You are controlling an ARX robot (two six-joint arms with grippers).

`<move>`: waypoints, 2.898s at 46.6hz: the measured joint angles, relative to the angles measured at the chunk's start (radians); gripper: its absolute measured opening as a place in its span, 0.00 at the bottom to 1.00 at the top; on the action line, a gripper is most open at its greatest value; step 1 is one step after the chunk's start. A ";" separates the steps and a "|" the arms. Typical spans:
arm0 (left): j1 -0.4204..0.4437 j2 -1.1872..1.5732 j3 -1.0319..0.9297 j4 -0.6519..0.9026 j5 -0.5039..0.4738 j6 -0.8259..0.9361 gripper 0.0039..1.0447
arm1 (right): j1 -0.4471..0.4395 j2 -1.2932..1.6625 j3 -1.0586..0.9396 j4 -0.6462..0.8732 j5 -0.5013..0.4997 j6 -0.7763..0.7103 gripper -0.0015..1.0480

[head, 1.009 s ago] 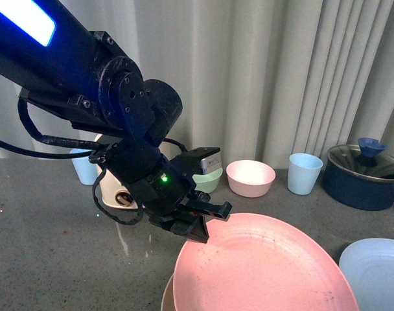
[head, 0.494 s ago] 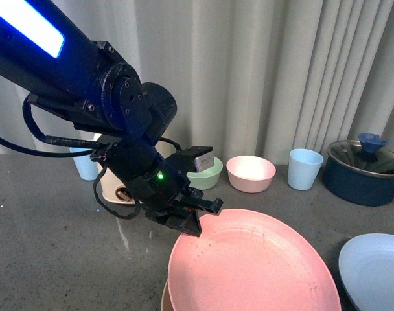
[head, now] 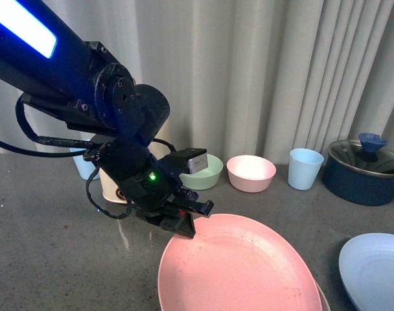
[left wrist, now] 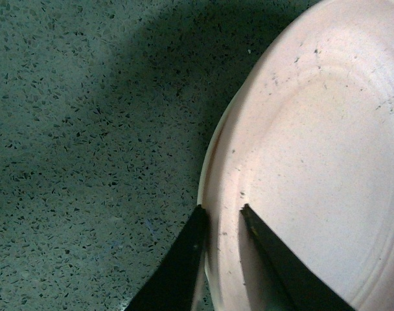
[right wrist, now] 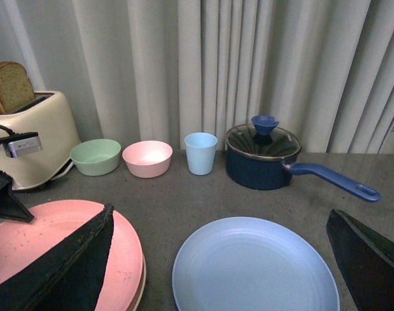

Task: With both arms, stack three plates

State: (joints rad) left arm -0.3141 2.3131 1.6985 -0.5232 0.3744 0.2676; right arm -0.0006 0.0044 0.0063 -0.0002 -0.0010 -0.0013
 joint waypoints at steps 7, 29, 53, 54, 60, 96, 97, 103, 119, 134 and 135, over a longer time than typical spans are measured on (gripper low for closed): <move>0.000 0.000 0.000 -0.010 0.004 0.002 0.39 | 0.000 0.000 0.000 0.000 0.000 0.000 0.93; 0.041 -0.264 -0.142 0.132 0.002 0.103 0.94 | 0.000 0.000 0.000 0.000 0.000 0.000 0.93; 0.173 -0.901 -0.937 1.184 -0.510 -0.197 0.54 | 0.000 0.000 0.000 0.000 0.001 0.000 0.93; 0.178 -0.920 -0.971 1.216 -0.510 -0.211 0.50 | 0.000 0.000 0.000 0.000 0.001 0.000 0.93; 0.201 -0.989 -1.123 1.291 -0.494 -0.245 0.31 | 0.000 0.000 0.000 0.000 -0.001 0.000 0.93; 0.312 -1.454 -1.590 1.266 -0.377 -0.266 0.03 | 0.000 0.000 0.000 0.000 0.000 0.000 0.93; 0.312 -1.466 -1.595 1.259 -0.376 -0.266 0.03 | 0.000 0.000 0.000 0.000 0.000 0.000 0.93; 0.312 -1.550 -1.625 1.204 -0.375 -0.266 0.03 | 0.000 0.000 0.000 0.000 0.000 0.000 0.93; 0.312 -1.734 -1.670 1.093 -0.374 -0.268 0.03 | 0.000 0.000 0.000 0.000 0.000 0.000 0.93; 0.312 -1.954 -1.671 0.886 -0.374 -0.268 0.03 | 0.000 0.000 0.000 0.000 0.000 0.000 0.93; 0.312 -1.962 -1.671 0.878 -0.374 -0.268 0.03 | 0.000 0.000 0.000 0.000 0.000 0.000 0.93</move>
State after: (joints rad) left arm -0.0021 0.3508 0.0273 0.3546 0.0002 -0.0006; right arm -0.0006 0.0044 0.0063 -0.0002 -0.0010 -0.0013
